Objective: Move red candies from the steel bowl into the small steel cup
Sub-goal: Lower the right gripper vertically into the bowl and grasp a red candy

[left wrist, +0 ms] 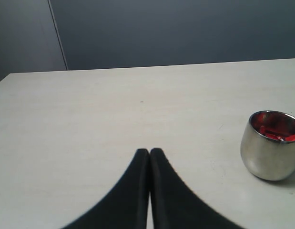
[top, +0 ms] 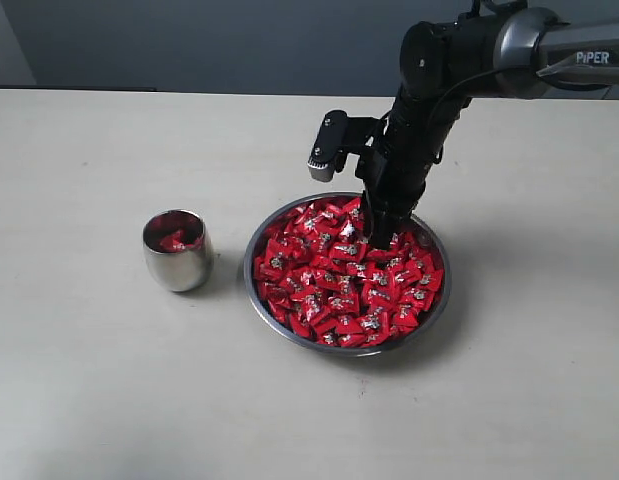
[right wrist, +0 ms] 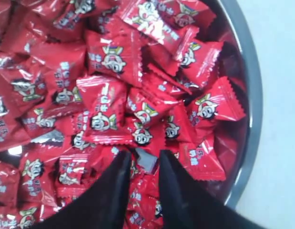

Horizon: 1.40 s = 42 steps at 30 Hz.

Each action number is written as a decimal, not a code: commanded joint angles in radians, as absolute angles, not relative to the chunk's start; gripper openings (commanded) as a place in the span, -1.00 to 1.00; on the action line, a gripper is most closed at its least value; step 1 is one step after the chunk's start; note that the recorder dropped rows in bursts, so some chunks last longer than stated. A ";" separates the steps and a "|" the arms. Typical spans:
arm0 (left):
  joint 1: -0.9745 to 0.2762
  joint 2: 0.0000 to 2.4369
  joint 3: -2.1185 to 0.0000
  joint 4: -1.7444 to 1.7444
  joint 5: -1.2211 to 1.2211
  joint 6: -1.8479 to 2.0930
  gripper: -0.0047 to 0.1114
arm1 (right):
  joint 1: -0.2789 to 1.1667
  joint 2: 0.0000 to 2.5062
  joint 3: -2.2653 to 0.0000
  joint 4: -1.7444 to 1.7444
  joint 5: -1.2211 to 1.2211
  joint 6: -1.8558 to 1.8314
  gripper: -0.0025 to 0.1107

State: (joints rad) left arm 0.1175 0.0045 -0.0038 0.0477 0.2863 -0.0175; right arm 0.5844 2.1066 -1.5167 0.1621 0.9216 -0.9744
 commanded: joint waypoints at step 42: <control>0.118 0.000 0.000 0.045 0.284 -0.019 -0.91 | 0.581 2.172 -1.520 0.160 0.970 -0.942 -0.31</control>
